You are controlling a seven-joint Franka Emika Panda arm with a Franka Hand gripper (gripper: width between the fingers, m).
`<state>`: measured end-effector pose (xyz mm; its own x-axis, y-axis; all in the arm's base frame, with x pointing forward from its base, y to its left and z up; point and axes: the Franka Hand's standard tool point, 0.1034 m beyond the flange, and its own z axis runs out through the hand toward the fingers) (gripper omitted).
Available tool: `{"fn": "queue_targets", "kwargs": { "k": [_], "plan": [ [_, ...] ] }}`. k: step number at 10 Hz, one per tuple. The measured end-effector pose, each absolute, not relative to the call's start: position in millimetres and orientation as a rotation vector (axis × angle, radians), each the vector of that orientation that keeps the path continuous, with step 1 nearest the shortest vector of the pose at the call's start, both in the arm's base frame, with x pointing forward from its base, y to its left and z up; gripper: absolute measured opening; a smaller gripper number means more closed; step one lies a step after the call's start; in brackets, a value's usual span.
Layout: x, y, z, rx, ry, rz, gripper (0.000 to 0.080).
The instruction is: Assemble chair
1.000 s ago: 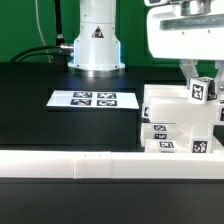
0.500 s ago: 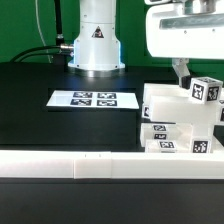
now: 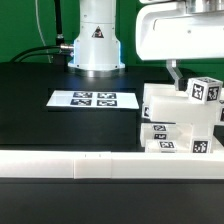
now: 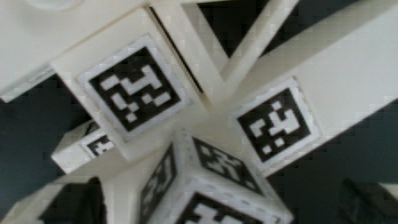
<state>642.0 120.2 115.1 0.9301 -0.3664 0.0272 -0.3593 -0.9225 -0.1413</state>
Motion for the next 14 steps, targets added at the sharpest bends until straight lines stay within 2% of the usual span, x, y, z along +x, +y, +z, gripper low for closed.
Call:
{"fn": "queue_targets", "kwargs": {
  "k": [7,9,11,12,13,14],
  "plan": [
    [644,121,111.0,-3.035,-0.254,-0.143,0.0649],
    [645,114,109.2,-3.029,-0.330,-0.146,0.0649],
    [646,108,107.7,-3.031,-0.309,-0.150,0.0382],
    [646,108,107.6,-3.031,-0.298,-0.149,0.0382],
    [646,108,107.8,-3.033,-0.273,-0.150,0.0264],
    [646,108,107.8,-3.033,-0.274,-0.150,0.0265]
  ]
}}
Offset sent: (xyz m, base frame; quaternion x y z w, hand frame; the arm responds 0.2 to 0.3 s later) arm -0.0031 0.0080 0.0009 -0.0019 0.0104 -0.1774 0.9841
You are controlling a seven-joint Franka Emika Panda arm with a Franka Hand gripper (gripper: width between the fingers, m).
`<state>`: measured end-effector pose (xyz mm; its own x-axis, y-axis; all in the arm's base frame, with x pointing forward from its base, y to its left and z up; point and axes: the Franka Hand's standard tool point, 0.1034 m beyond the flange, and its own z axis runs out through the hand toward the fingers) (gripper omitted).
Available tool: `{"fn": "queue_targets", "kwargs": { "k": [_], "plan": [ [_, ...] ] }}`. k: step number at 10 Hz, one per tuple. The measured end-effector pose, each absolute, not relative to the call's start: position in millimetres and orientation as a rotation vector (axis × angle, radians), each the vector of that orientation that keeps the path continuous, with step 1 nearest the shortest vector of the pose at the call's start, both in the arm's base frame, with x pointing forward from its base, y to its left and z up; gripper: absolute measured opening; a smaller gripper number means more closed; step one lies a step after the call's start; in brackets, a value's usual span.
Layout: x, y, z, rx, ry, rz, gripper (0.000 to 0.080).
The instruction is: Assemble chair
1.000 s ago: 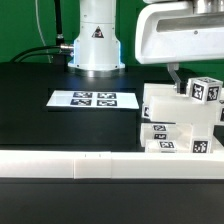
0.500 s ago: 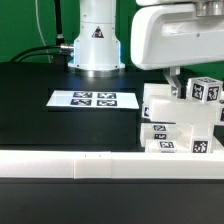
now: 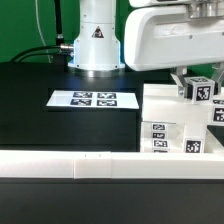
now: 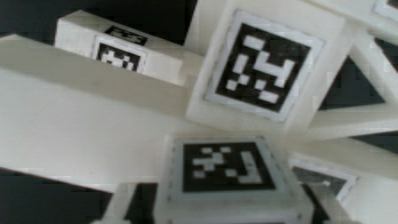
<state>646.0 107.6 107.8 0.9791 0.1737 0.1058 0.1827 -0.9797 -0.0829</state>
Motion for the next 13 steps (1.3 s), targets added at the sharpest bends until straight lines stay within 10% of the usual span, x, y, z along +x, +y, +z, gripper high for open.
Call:
{"fn": "queue_targets", "kwargs": {
  "k": [13],
  "plan": [
    [646,79,106.8,-2.840,1.224,-0.142,0.0268]
  ]
}}
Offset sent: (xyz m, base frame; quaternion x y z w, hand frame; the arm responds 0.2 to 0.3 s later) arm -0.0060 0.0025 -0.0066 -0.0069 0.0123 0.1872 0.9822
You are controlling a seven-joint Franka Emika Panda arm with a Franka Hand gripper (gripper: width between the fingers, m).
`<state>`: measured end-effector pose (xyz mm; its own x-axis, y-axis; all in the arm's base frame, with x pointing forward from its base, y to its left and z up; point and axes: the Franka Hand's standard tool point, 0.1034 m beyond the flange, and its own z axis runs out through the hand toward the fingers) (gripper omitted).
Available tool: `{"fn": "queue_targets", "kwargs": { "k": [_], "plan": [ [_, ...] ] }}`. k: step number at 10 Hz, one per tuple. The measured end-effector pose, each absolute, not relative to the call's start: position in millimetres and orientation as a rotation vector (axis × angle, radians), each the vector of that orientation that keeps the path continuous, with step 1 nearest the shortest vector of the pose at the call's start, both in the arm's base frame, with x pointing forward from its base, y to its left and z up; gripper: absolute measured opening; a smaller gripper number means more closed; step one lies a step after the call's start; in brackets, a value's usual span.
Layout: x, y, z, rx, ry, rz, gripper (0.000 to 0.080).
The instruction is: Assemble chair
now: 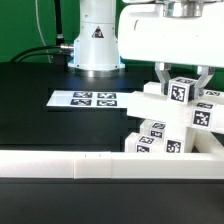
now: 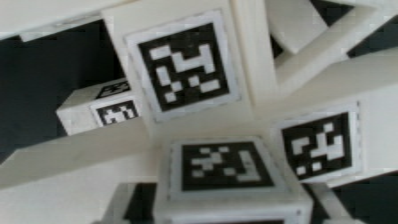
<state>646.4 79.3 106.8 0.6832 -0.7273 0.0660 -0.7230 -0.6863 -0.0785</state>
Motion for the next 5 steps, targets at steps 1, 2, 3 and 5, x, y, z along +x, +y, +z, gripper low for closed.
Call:
{"fn": "queue_targets", "kwargs": {
  "k": [1,2,3,5],
  "plan": [
    [645,74,106.5,-2.770,1.381,-0.149,0.0268],
    [644,65,106.6,-2.647,1.619,-0.164,0.0268],
    [644,62,107.0,-2.604,1.700,-0.171,0.0268],
    [644,63,108.5,-2.613,1.686,-0.177,0.0276]
  ]
}}
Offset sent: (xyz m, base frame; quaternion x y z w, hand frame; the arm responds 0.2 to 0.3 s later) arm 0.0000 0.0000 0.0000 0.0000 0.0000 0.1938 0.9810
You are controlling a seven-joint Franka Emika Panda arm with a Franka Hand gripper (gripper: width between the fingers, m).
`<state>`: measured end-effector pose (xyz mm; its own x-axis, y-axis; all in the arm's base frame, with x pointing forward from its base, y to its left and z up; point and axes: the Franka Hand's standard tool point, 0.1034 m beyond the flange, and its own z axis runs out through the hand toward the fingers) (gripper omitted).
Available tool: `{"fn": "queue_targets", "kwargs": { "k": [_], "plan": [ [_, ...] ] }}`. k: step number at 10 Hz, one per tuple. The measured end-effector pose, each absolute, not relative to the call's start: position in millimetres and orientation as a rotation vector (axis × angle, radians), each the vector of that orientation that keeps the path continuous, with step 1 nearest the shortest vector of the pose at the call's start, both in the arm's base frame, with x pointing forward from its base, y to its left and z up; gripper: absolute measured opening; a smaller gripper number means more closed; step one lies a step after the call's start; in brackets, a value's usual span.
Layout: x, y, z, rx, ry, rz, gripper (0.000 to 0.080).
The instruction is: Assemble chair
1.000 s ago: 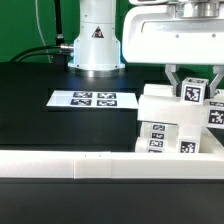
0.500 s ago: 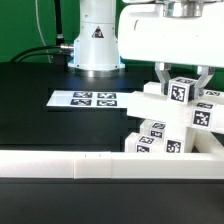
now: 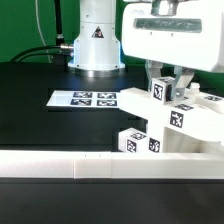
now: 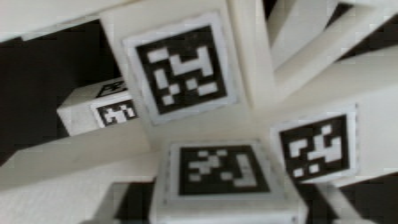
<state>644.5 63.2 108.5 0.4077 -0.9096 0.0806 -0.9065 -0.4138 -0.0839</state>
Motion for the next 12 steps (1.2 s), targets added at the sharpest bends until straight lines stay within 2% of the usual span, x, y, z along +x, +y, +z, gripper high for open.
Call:
{"fn": "queue_targets", "kwargs": {
  "k": [1,2,3,4,6,11,12],
  "plan": [
    [646,68,115.8,-2.639,1.631,-0.184,0.0479],
    [647,71,126.2,-2.665,1.567,-0.196,0.0479],
    [645,72,136.2,-2.687,1.502,-0.212,0.0608],
    [639,73,144.0,-2.709,1.448,-0.216,0.0641],
    [625,76,154.4,-2.710,1.421,-0.208,0.0647],
    [624,77,151.8,-2.707,1.424,-0.207,0.0649],
    [609,84,157.7,-2.683,1.427,-0.193,0.0649]
  ]
}}
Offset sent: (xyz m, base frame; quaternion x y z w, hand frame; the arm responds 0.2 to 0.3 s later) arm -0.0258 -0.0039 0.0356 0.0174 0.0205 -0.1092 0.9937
